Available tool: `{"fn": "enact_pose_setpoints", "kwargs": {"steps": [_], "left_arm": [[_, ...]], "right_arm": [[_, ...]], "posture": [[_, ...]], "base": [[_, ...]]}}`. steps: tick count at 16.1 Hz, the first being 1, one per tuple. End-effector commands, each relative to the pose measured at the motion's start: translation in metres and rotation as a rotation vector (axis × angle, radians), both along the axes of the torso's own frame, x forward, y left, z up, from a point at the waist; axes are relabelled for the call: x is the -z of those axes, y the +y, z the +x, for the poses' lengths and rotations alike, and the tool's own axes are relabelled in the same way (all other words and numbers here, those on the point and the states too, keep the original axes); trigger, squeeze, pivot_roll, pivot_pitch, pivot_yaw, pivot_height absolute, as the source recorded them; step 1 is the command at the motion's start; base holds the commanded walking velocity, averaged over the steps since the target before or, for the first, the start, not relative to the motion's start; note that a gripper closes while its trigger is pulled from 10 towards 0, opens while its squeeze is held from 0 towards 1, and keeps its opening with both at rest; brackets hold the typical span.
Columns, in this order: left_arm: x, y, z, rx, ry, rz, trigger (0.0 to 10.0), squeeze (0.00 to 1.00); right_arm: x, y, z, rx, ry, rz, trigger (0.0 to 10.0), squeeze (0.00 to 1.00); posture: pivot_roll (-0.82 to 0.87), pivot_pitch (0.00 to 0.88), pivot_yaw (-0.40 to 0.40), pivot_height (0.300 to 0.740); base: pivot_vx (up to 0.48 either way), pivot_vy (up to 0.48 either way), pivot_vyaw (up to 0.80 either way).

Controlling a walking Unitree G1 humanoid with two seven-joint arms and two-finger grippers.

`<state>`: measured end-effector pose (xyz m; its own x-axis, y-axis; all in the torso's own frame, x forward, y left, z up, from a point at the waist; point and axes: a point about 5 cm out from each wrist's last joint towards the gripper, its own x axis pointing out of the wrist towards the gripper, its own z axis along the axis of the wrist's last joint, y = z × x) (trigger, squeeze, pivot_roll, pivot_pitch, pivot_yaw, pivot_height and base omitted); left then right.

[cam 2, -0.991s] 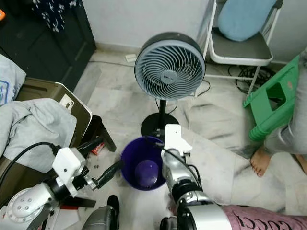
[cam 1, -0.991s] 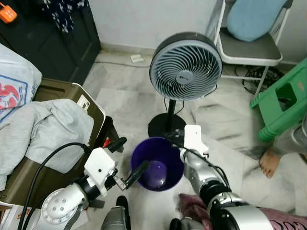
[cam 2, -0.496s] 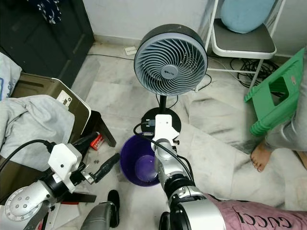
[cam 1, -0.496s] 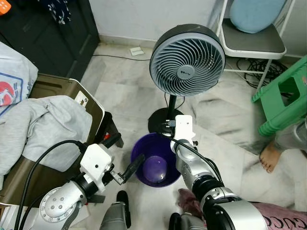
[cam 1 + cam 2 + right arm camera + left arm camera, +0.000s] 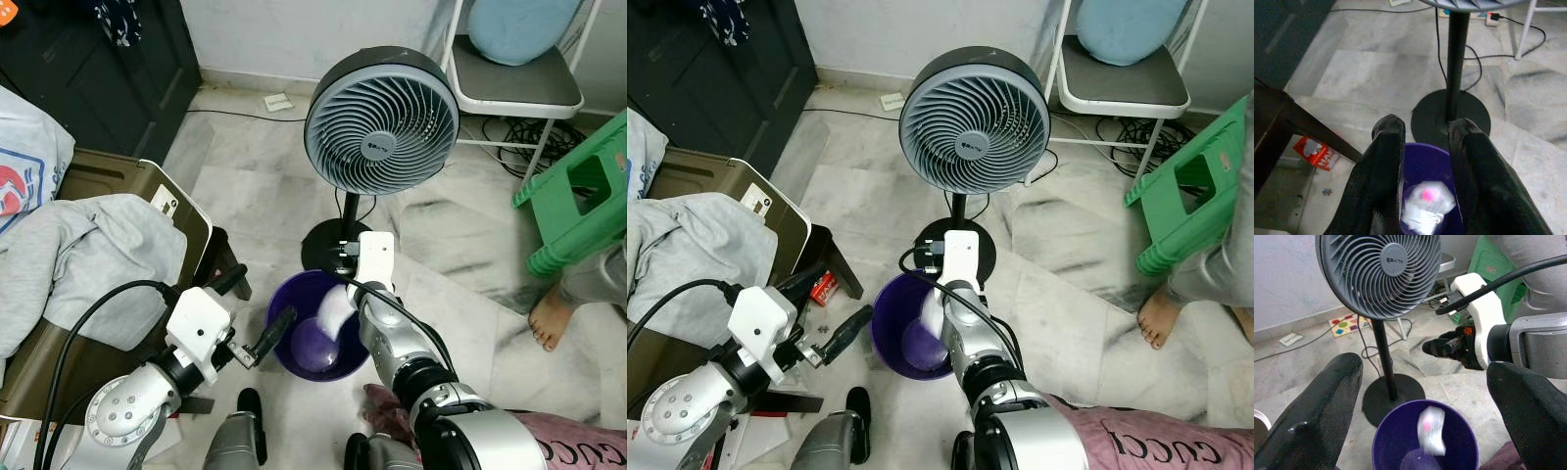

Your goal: Clean up the room

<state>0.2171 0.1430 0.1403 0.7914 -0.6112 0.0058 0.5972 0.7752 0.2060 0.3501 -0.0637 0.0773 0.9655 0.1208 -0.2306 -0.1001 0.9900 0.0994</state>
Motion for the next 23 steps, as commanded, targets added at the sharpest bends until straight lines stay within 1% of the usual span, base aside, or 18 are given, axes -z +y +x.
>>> {"fn": "enact_pose_setpoints", "kwargs": {"steps": [1, 2, 4, 6, 7, 9, 10, 11, 12, 13, 14, 15, 16, 17, 19, 21, 22, 23], "left_arm": [[0.003, 0.001, 0.002, -0.017, 0.002, 0.007, 10.0, 0.0], [0.002, 0.001, 0.005, -0.029, -0.007, 0.004, 10.0, 0.0], [0.0, 0.002, 0.013, -0.07, -0.01, -0.04, 10.0, 0.0], [0.003, -0.003, 0.017, -0.073, -0.017, -0.053, 10.0, 0.0], [0.005, -0.004, 0.021, -0.077, -0.02, -0.057, 10.0, 0.0], [0.009, -0.005, 0.028, -0.112, -0.044, -0.076, 10.0, 0.0], [0.013, -0.002, 0.033, -0.163, -0.052, -0.085, 10.0, 0.0], [0.015, -0.001, 0.039, -0.192, -0.053, -0.091, 10.0, 0.0], [0.017, 0.003, 0.046, -0.238, -0.059, -0.098, 10.0, 0.0], [0.017, 0.003, 0.046, -0.243, -0.061, -0.1, 10.0, 0.0], [0.016, 0.005, 0.056, -0.262, -0.084, -0.097, 10.0, 0.0], [0.015, 0.005, 0.057, -0.268, -0.089, -0.099, 10.0, 0.0], [0.013, 0.007, 0.063, -0.292, -0.106, -0.118, 10.0, 0.0], [0.013, 0.008, 0.065, -0.314, -0.113, -0.121, 10.0, 0.0], [0.017, 0.007, 0.072, -0.377, -0.115, -0.125, 10.0, 0.0], [0.022, 0.003, 0.074, -0.378, -0.106, -0.136, 10.0, 0.0], [0.021, -0.001, 0.073, -0.356, -0.115, -0.153, 10.0, 0.0], [0.02, -0.004, 0.072, -0.339, -0.131, -0.16, 10.0, 0.0]], "right_arm": [[-0.009, 0.006, 0.003, -0.026, -0.044, 0.032, 10.0, 1.0], [-0.014, 0.009, 0.004, -0.05, -0.067, 0.057, 10.0, 1.0], [-0.025, 0.018, 0.001, -0.161, -0.162, 0.081, 10.0, 1.0], [-0.025, 0.021, -0.01, -0.261, -0.228, 0.049, 10.0, 1.0], [-0.024, 0.019, -0.013, -0.285, -0.239, 0.037, 10.0, 1.0], [-0.019, 0.009, -0.03, -0.331, -0.282, -0.012, 10.0, 1.0], [-0.021, 0.001, -0.037, -0.341, -0.299, -0.038, 10.0, 1.0], [-0.022, -0.005, -0.037, -0.341, -0.31, -0.057, 10.0, 1.0], [-0.027, -0.018, -0.043, -0.324, -0.333, -0.107, 10.0, 1.0], [-0.028, -0.02, -0.045, -0.321, -0.335, -0.113, 10.0, 1.0], [-0.031, -0.029, -0.051, -0.324, -0.338, -0.148, 10.0, 1.0], [-0.032, -0.031, -0.053, -0.325, -0.34, -0.153, 10.0, 1.0], [-0.036, -0.038, -0.059, -0.333, -0.343, -0.186, 10.0, 1.0], [-0.039, -0.042, -0.059, -0.336, -0.346, -0.208, 10.0, 1.0], [-0.036, -0.047, -0.057, -0.353, -0.287, -0.218, 10.0, 1.0], [-0.037, -0.047, -0.06, -0.4, -0.307, -0.258, 10.0, 1.0], [-0.038, -0.05, -0.059, -0.357, -0.318, -0.283, 10.0, 0.7], [-0.042, -0.054, -0.056, -0.292, -0.334, -0.286, 10.0, 0.0]], "posture": [[0.15, 0.289, -0.01, 0.74], [0.15, 0.287, -0.01, 0.74], [0.13, 0.25, -0.013, 0.74], [0.11, 0.207, -0.02, 0.74], [0.09, 0.184, -0.023, 0.74], [0.07, 0.15, -0.02, 0.74], [0.04, 0.121, -0.015, 0.74], [0.03, 0.095, -0.015, 0.74], [0.02, 0.075, -0.016, 0.74], [0.02, 0.075, -0.016, 0.74], [0.02, 0.038, -0.022, 0.74], [0.02, 0.038, -0.022, 0.74], [0.0, 0.016, -0.019, 0.74], [-0.01, 0.003, -0.012, 0.74], [-0.03, 0.0, 0.007, 0.74], [-0.04, 0.0, 0.015, 0.74], [-0.03, 0.0, 0.005, 0.74], [-0.03, 0.0, 0.001, 0.74]], "base": [[0.0, 0.0, 0.0], [0.0, 0.0, 0.0], [0.0, 0.0, 0.0], [0.0, 0.0, 0.0], [0.0, 0.0, 0.0], [0.0, 0.0, 0.0], [0.0, 0.0, 0.0], [0.0, 0.0, 0.0], [0.0, 0.0, 0.0], [0.0, 0.0, 0.0], [0.0, 0.0, 0.0], [0.0, 0.0, 0.0], [0.0, 0.0, 0.0], [0.0, 0.0, 0.0], [0.0, 0.0, 0.0], [0.0, 0.0, 0.0], [0.0, 0.0, 0.0], [0.0, 0.0, 0.0]]}}
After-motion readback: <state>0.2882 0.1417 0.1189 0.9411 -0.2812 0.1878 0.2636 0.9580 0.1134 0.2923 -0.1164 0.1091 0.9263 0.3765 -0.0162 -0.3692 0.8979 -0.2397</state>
